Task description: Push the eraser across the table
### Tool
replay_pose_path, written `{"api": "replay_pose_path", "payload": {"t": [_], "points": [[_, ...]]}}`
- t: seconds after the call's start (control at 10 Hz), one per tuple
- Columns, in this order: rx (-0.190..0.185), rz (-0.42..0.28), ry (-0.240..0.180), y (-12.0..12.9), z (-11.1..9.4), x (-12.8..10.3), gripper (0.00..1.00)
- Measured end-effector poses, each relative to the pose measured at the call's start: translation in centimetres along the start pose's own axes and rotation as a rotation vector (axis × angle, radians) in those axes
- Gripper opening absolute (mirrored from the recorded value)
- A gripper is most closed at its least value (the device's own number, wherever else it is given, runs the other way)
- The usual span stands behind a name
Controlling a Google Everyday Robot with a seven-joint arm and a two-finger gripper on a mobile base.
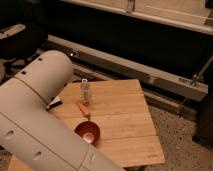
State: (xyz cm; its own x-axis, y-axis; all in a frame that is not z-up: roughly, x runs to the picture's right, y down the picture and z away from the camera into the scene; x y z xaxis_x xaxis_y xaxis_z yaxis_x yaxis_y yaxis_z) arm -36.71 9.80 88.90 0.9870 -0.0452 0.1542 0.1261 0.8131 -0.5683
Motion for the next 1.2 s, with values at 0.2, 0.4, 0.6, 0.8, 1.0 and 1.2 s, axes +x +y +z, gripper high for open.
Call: {"api": "replay_pose_path", "payload": {"t": [0.2,0.4,0.6,0.8,1.0,1.2], "points": [[-0.061,-0.034,0.009,1.3,0.0,-0.3,0.0],[-0.116,-0.057,0.001,2.8,0.1,-0.6,0.0],[-0.16,-0.062,-0.019,3.8,0.7,-0.7,0.0],[-0.177,-0.056,-0.037,3.5,1.6,-0.2,0.0],[-0.175,-0.053,-0.046,2.6,2.7,-0.1,0.0],[-0.106,-0.031,-0.063,-0.3,3.1,-0.7,0.0]]}}
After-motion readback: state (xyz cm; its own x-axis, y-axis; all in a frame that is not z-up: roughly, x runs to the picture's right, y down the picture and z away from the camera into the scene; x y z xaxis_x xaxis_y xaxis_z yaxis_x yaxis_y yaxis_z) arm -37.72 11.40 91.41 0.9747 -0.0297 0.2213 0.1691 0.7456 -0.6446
